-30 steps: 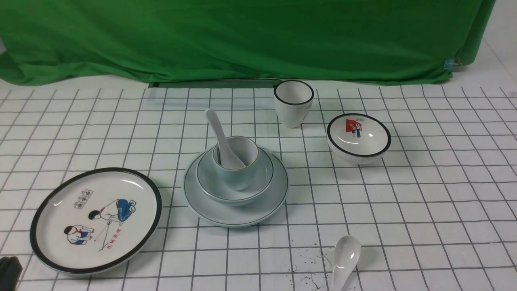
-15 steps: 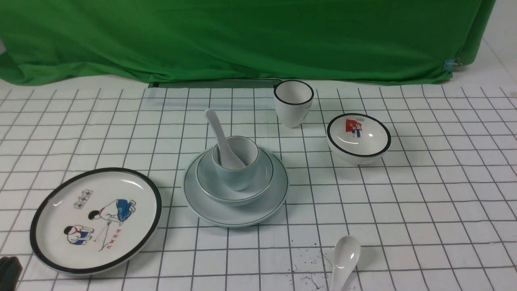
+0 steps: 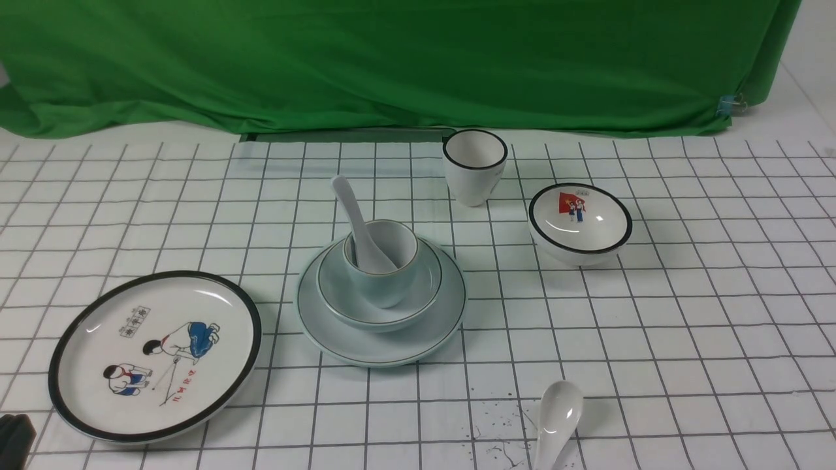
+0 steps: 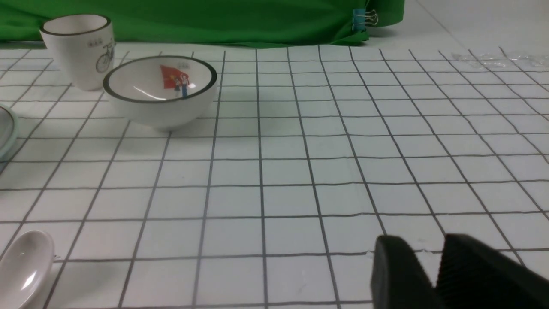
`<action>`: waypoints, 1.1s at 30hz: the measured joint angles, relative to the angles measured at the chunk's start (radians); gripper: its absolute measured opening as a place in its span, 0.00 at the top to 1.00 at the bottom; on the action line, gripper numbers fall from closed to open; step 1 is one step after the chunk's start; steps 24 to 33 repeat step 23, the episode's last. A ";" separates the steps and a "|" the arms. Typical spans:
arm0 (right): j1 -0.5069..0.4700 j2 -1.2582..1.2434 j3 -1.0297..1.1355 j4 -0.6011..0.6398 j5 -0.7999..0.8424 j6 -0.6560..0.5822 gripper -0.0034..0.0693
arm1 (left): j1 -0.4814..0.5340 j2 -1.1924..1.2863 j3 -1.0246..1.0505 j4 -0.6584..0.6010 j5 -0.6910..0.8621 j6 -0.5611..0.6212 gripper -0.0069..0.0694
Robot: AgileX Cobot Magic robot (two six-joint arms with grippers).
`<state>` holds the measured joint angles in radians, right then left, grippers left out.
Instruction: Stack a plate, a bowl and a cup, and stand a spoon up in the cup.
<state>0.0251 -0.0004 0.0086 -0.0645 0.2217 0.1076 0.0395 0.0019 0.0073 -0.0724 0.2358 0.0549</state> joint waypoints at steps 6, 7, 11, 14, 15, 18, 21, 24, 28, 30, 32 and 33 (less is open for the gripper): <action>0.000 0.000 0.000 0.000 0.001 0.000 0.66 | 0.000 0.000 0.000 0.000 -0.001 0.000 0.95; 0.000 0.000 0.000 0.000 0.001 0.000 0.66 | 0.000 0.000 0.000 0.000 -0.001 0.001 0.95; 0.000 0.000 0.000 0.000 0.001 0.000 0.64 | 0.000 0.000 0.000 0.000 -0.001 0.001 0.95; 0.000 0.000 0.000 0.000 0.001 0.000 0.63 | 0.000 0.000 0.000 0.000 -0.001 0.001 0.95; 0.000 0.000 0.000 0.000 0.001 0.000 0.63 | 0.000 0.000 0.000 0.000 -0.001 0.001 0.95; 0.000 0.000 0.000 0.000 0.001 0.000 0.63 | 0.000 0.000 0.000 0.000 -0.001 0.001 0.95; 0.000 0.000 0.000 0.000 0.001 0.000 0.62 | 0.000 0.000 0.000 0.000 -0.001 0.001 0.95; 0.000 0.000 0.000 0.000 0.001 0.000 0.62 | 0.000 0.000 0.000 0.000 -0.001 0.001 0.95; 0.000 0.000 0.000 0.000 0.001 0.000 0.62 | 0.000 0.000 0.000 0.000 -0.001 0.001 0.95; 0.000 0.000 0.000 0.000 0.001 0.000 0.62 | 0.000 0.000 0.000 0.000 -0.001 0.001 0.95; 0.000 0.000 0.000 0.000 0.001 0.000 0.62 | 0.000 0.000 0.000 0.000 -0.001 0.001 0.95; 0.000 0.000 0.000 0.000 0.001 0.000 0.62 | 0.000 0.000 0.000 0.000 -0.001 0.001 0.95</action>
